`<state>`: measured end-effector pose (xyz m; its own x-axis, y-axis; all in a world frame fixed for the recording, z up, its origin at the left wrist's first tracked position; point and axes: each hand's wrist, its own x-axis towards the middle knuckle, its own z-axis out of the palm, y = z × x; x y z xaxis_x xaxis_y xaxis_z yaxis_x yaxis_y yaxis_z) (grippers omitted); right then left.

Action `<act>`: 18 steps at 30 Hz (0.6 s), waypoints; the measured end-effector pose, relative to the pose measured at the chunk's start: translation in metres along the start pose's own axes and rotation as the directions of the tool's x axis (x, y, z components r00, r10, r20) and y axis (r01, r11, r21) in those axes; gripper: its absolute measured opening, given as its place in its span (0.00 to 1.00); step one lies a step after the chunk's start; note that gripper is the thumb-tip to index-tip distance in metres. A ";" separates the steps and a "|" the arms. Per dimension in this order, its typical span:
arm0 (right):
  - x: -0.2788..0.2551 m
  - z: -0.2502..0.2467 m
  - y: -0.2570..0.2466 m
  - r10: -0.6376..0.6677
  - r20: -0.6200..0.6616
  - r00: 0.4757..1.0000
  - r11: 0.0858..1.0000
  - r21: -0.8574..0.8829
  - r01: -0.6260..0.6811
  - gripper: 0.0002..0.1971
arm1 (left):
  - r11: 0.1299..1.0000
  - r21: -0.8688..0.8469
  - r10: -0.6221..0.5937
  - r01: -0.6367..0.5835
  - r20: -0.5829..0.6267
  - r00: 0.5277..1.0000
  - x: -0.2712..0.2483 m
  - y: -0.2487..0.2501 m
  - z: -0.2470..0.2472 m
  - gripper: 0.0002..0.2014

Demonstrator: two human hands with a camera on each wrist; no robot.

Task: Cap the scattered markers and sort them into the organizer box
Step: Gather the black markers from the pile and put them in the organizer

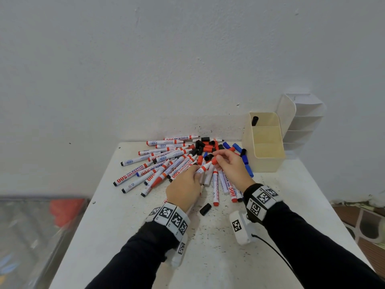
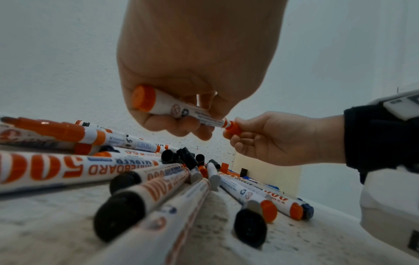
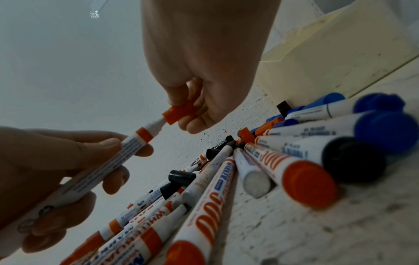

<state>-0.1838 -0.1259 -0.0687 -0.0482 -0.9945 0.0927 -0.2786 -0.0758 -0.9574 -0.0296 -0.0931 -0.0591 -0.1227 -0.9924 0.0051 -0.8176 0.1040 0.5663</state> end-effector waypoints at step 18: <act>-0.003 0.020 -0.018 0.177 0.026 0.984 0.981 -0.087 -0.174 0.21 | 0.986 -0.145 0.108 -0.082 0.187 0.976 -0.004 0.011 -0.004 0.19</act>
<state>-0.1590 -0.1228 -0.0572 -0.0715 -0.9938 -0.0857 -0.3486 0.1054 -0.9313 -0.0361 -0.0878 -0.0498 -0.3132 -0.9456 -0.0876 -0.7148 0.1740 0.6774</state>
